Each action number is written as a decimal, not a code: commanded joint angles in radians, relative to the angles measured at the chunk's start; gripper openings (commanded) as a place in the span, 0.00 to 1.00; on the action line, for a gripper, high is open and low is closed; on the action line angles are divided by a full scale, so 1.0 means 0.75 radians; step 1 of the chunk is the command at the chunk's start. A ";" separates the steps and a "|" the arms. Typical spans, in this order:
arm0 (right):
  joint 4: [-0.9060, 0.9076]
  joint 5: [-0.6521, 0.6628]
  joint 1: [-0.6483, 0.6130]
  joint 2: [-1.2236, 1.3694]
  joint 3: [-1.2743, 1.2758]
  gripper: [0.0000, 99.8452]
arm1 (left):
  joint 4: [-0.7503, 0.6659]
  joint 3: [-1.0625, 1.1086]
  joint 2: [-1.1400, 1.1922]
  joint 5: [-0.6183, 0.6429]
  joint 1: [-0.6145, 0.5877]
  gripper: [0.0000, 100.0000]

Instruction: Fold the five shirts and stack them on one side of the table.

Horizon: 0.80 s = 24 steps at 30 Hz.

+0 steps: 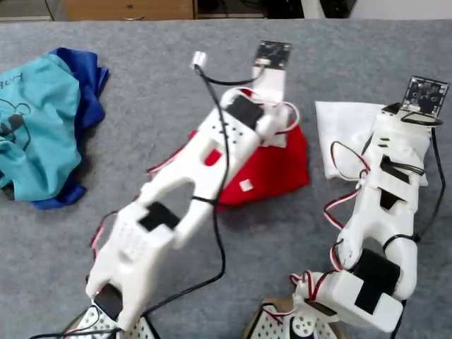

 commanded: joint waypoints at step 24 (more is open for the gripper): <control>-0.029 0.000 0.009 -0.001 -0.062 0.00 | 0.274 -0.931 0.517 0.014 0.068 0.15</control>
